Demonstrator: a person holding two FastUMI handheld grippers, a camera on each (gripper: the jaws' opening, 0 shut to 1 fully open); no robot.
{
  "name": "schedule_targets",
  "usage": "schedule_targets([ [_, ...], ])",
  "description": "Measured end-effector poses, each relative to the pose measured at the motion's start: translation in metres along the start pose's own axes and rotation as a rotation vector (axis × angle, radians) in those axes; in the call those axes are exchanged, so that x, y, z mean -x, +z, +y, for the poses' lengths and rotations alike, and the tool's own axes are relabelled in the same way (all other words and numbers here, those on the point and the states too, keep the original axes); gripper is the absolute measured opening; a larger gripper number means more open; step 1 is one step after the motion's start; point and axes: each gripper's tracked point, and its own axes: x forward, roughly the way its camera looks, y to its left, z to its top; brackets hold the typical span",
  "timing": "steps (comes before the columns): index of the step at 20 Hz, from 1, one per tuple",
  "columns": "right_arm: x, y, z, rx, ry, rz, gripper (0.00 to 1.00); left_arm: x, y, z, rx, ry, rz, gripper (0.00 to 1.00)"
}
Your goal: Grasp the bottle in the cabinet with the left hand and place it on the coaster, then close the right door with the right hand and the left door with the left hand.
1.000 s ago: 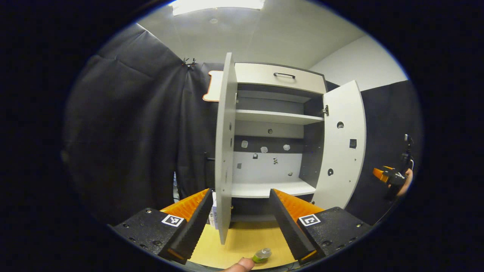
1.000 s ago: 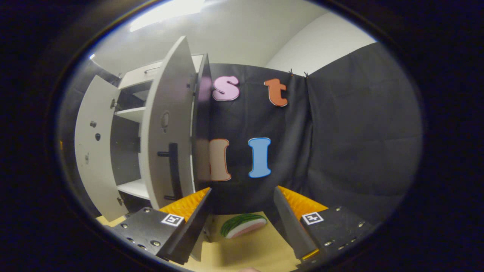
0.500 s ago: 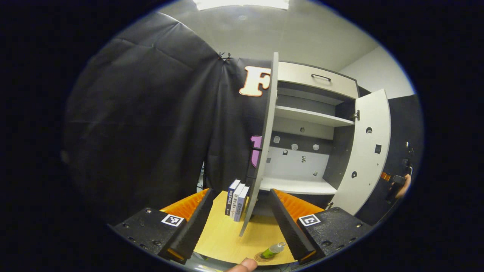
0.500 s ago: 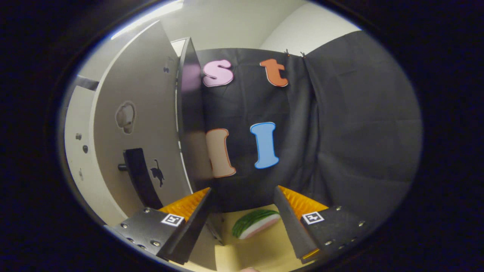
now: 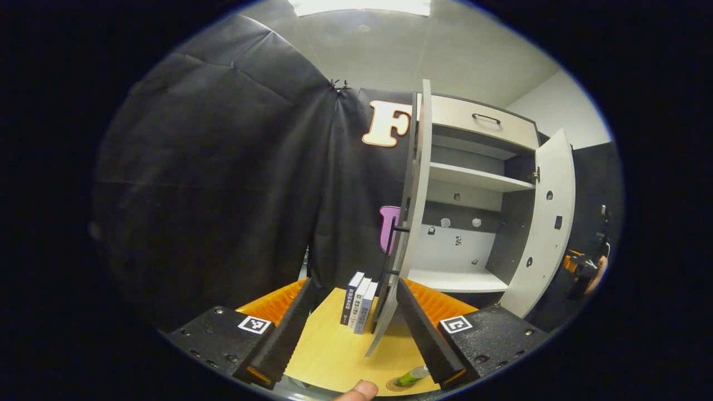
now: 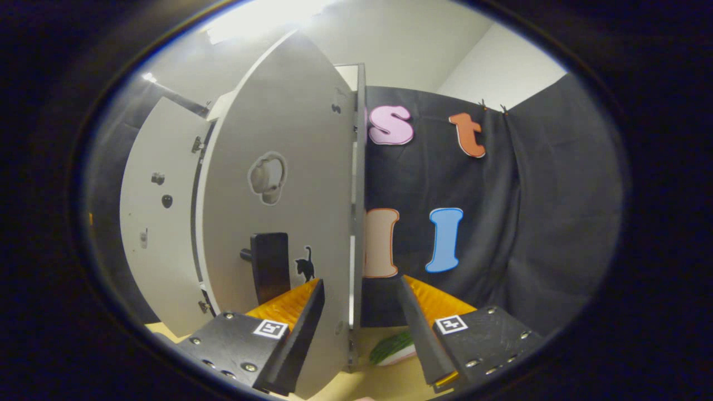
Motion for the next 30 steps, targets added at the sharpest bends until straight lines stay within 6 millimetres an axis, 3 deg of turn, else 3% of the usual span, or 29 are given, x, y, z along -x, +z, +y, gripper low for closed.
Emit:
schedule_targets([
  [9, -0.003, 0.0, 0.018, -0.007, -0.083, -0.001, 0.79, -0.05, -0.001, 0.007, 0.009, -0.116, -0.025, 0.95],
  [10, -0.003, 0.001, 0.019, -0.013, -0.097, -0.002, 0.75, -0.055, 0.0, 0.009, 0.005, -0.122, -0.022, 0.93],
  [12, -0.004, 0.0, 0.028, -0.019, -0.106, 0.002, 0.8, -0.06, -0.001, 0.012, -0.004, -0.143, -0.012, 0.95],
  [16, -0.006, 0.007, 0.054, -0.05, -0.087, -0.02, 0.76, -0.069, 0.0, 0.02, -0.019, -0.183, -0.012, 0.95],
  [23, -0.01, 0.02, 0.108, -0.046, -0.043, -0.061, 0.97, -0.101, -0.002, 0.044, -0.042, -0.234, 0.005, 0.95],
  [30, -0.007, 0.008, 0.126, -0.048, -0.094, -0.007, 0.98, -0.142, -0.007, 0.063, -0.053, -0.282, 0.03, 0.95],
])
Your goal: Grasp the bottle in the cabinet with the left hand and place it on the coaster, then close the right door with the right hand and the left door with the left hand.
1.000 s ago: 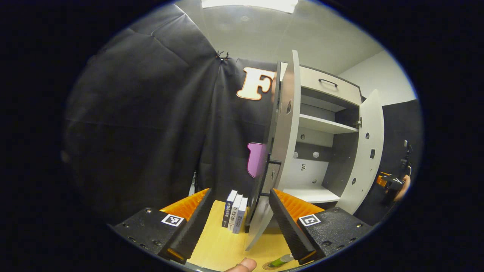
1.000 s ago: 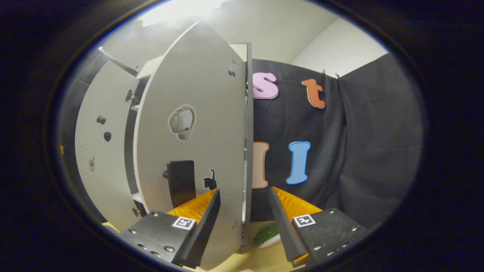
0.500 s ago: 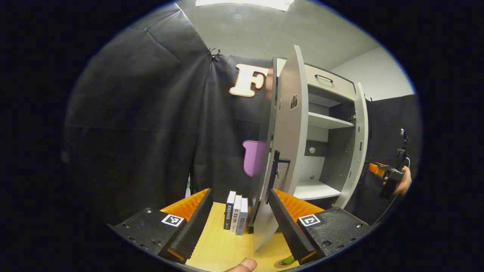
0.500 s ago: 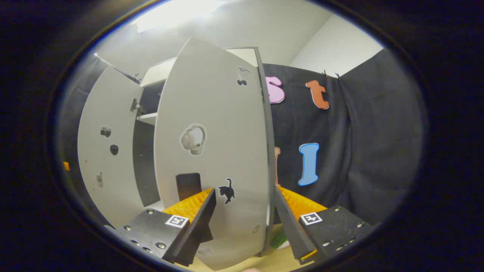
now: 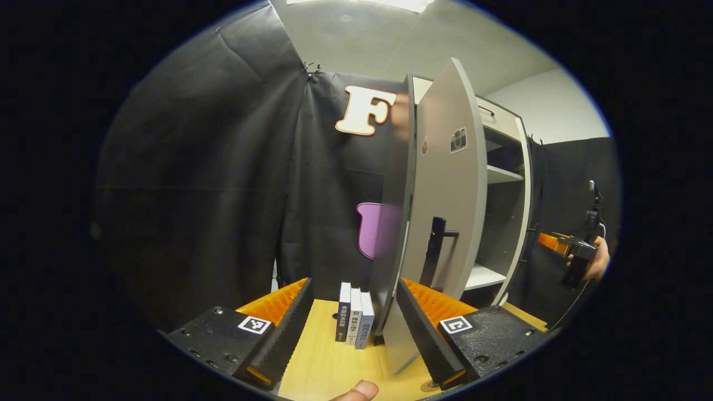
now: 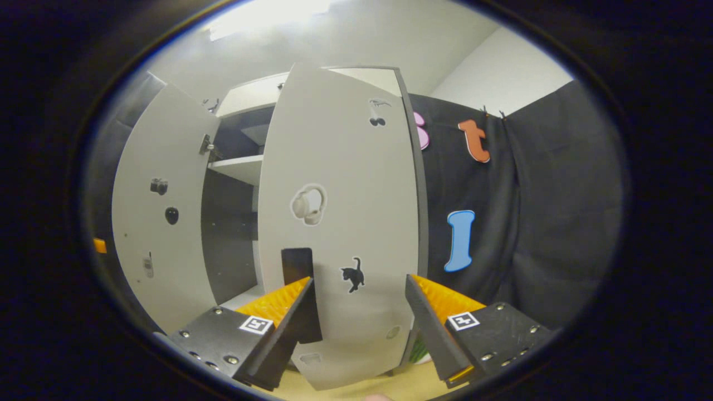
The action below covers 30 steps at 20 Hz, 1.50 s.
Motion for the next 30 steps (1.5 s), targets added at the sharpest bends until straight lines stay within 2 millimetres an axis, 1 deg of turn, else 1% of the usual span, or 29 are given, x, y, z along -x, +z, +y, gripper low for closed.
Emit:
schedule_targets([
  [1, 0.004, -0.001, 0.001, 0.0, -0.008, 0.002, 0.98, -0.006, -0.001, 0.001, 0.003, -0.014, 0.003, 0.95],
  [2, 0.008, -0.001, 0.002, 0.002, -0.017, 0.0, 0.94, -0.012, -0.004, 0.001, 0.006, -0.034, 0.009, 0.94],
  [3, 0.013, -0.002, 0.003, 0.005, -0.026, 0.002, 0.94, -0.019, -0.006, 0.0, 0.007, -0.055, 0.015, 0.94],
  [4, 0.021, -0.004, 0.003, 0.008, -0.036, 0.006, 0.98, -0.025, -0.008, -0.003, 0.004, -0.076, 0.023, 0.94],
  [7, 0.044, -0.009, 0.011, 0.011, -0.041, 0.022, 0.98, -0.046, -0.015, -0.013, -0.024, -0.137, 0.035, 0.95],
  [8, 0.052, -0.009, 0.016, 0.01, -0.033, 0.03, 0.98, -0.053, -0.017, -0.016, -0.036, -0.15, 0.039, 0.92],
  [9, 0.06, -0.01, 0.021, 0.006, -0.023, 0.043, 0.98, -0.06, -0.019, -0.022, -0.045, -0.162, 0.039, 0.95],
  [10, 0.069, -0.011, 0.024, 0.0, -0.018, 0.05, 0.94, -0.068, -0.02, -0.029, -0.053, -0.177, 0.039, 0.95],
  [11, 0.077, -0.011, 0.027, -0.004, -0.011, 0.055, 0.94, -0.075, -0.021, -0.034, -0.055, -0.191, 0.043, 0.95],
  [12, 0.084, -0.01, 0.029, -0.007, -0.007, 0.059, 0.98, -0.082, -0.027, -0.043, -0.042, -0.211, 0.067, 0.93],
  [13, 0.091, -0.009, 0.029, -0.008, -0.01, 0.058, 0.98, -0.086, -0.033, -0.057, -0.025, -0.243, 0.09, 0.95],
  [14, 0.097, -0.006, 0.025, -0.016, -0.022, 0.052, 0.94, -0.084, -0.032, -0.059, -0.029, -0.234, 0.089, 0.94],
  [15, 0.103, -0.005, 0.021, -0.037, -0.028, 0.048, 0.98, -0.086, -0.028, -0.065, -0.04, -0.248, 0.075, 0.93],
  [16, 0.109, -0.005, 0.021, -0.06, -0.029, 0.049, 0.98, -0.086, -0.024, -0.07, -0.064, -0.253, 0.059, 0.93],
  [17, 0.113, -0.005, 0.019, -0.076, -0.035, 0.05, 0.94, -0.085, -0.024, -0.073, -0.088, -0.254, 0.044, 0.93],
  [18, 0.117, -0.006, 0.014, -0.083, -0.048, 0.055, 0.94, -0.085, -0.023, -0.077, -0.115, -0.252, 0.035, 0.89],
  [19, 0.12, -0.007, 0.008, -0.081, -0.061, 0.063, 0.98, -0.086, -0.024, -0.079, -0.132, -0.245, 0.028, 0.93],
  [20, 0.124, -0.007, 0.003, -0.075, -0.075, 0.068, 0.99, -0.087, -0.026, -0.081, -0.135, -0.239, 0.029, 0.89],
  [21, 0.129, -0.007, -0.001, -0.067, -0.085, 0.067, 0.99, -0.089, -0.031, -0.085, -0.129, -0.243, 0.036, 0.92],
  [22, 0.132, -0.005, -0.003, -0.062, -0.087, 0.064, 0.94, -0.09, -0.032, -0.089, -0.119, -0.249, 0.043, 0.9],
  [23, 0.135, -0.004, -0.004, -0.061, -0.084, 0.06, 0.98, -0.09, -0.034, -0.089, -0.113, -0.247, 0.052, 0.92],
  [24, 0.138, -0.003, -0.005, -0.058, -0.082, 0.053, 0.98, -0.091, -0.034, -0.089, -0.115, -0.245, 0.058, 0.89],
  [25, 0.141, -0.001, -0.005, -0.059, -0.076, 0.05, 0.98, -0.091, -0.034, -0.091, -0.117, -0.243, 0.062, 0.92],
  [26, 0.144, 0.0, -0.004, -0.059, -0.065, 0.043, 0.94, -0.092, -0.034, -0.092, -0.121, -0.24, 0.068, 0.89],
  [27, 0.147, 0.003, -0.004, -0.061, -0.053, 0.029, 0.98, -0.091, -0.034, -0.093, -0.126, -0.237, 0.071, 0.88],
  [29, 0.151, 0.008, -0.006, -0.076, -0.033, 0.007, 0.98, -0.091, -0.034, -0.098, -0.149, -0.23, 0.079, 0.89],
  [30, 0.152, 0.007, -0.008, -0.081, -0.025, 0.003, 0.98, -0.092, -0.033, -0.101, -0.164, -0.226, 0.08, 0.92],
])
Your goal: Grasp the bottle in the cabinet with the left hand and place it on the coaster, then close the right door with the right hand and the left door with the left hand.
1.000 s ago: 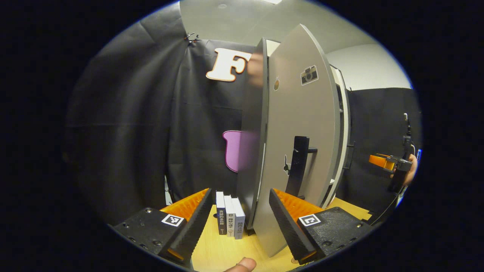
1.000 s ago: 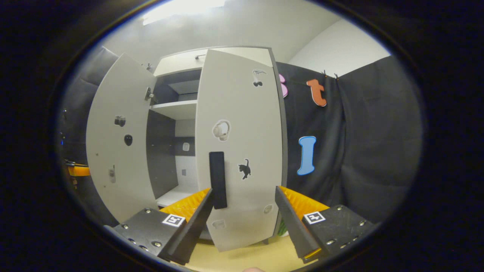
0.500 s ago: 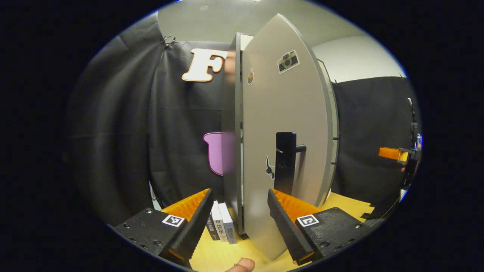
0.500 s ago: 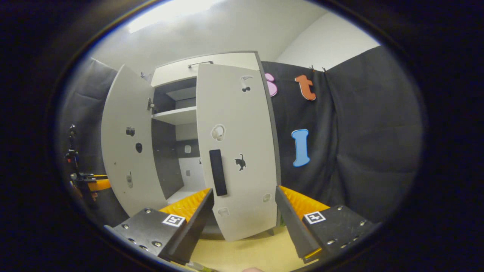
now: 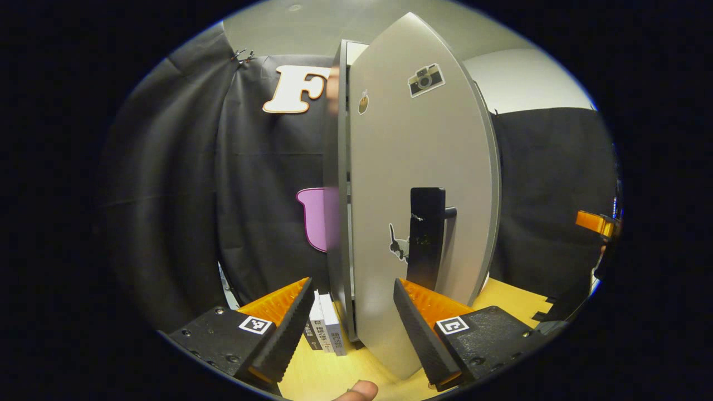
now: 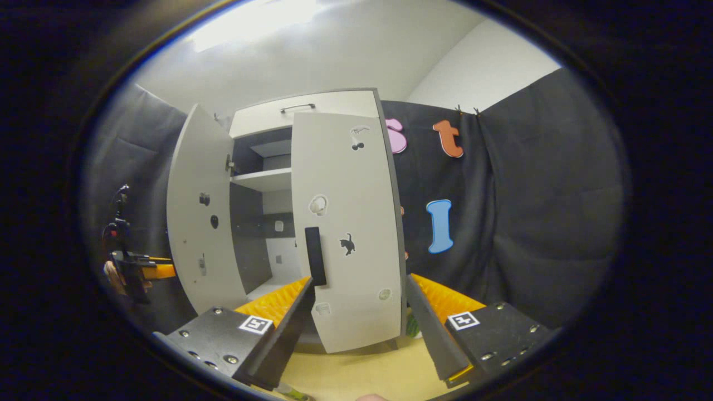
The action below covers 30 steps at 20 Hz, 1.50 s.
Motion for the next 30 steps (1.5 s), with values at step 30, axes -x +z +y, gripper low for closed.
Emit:
schedule_targets([
  [30, 0.004, -0.003, -0.092, 0.034, 0.171, 0.022, 0.99, 0.005, -0.007, -0.038, 0.098, 0.42, 0.08, 0.91],
])
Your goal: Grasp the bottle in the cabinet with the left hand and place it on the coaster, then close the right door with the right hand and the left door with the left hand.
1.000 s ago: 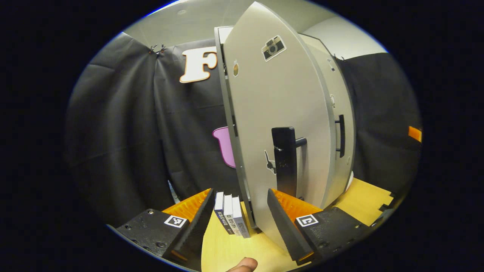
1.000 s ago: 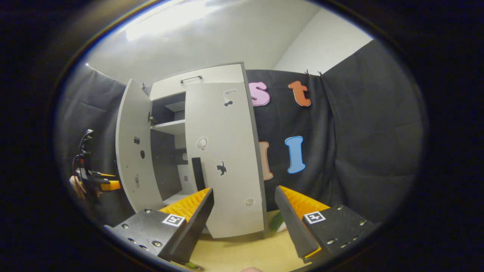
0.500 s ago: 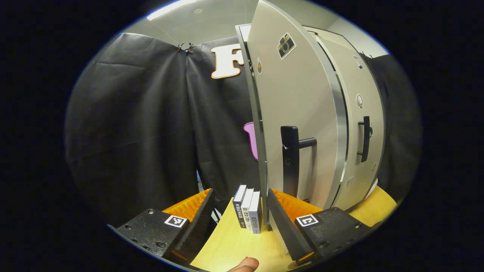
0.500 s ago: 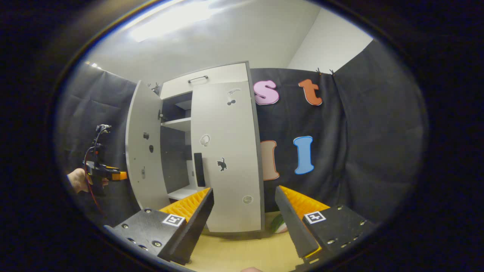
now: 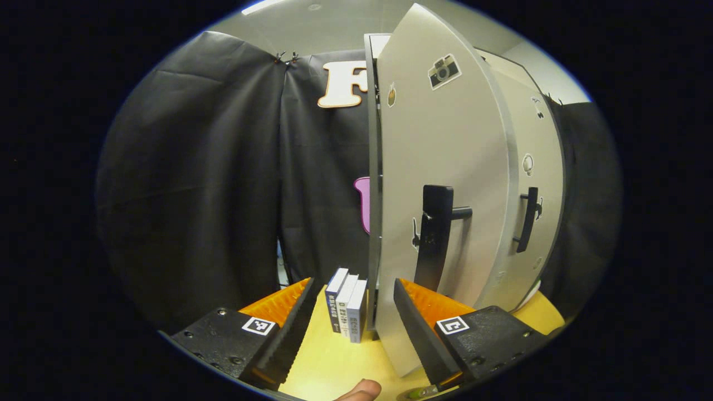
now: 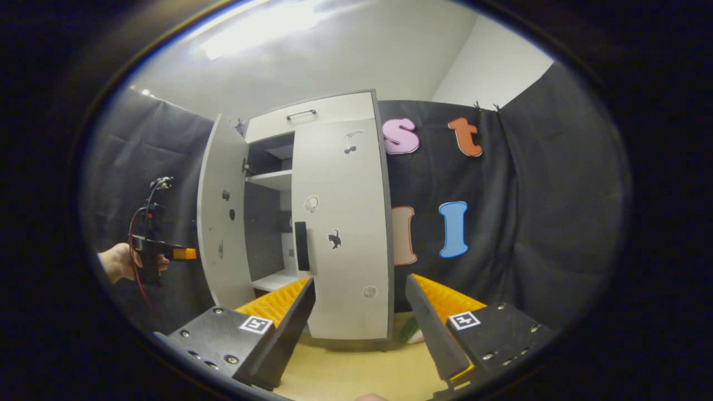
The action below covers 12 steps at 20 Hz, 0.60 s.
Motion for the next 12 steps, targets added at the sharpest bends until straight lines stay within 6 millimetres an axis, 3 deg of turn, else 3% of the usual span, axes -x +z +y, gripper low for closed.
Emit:
schedule_targets([
  [9, -0.01, 0.015, 0.022, 0.004, -0.033, 0.004, 0.99, -0.032, 0.012, -0.069, 0.023, -0.129, 0.006, 0.9],
  [12, -0.012, 0.019, 0.03, 0.006, -0.038, 0.005, 0.99, -0.033, 0.019, -0.077, 0.018, -0.119, -0.016, 0.91],
])
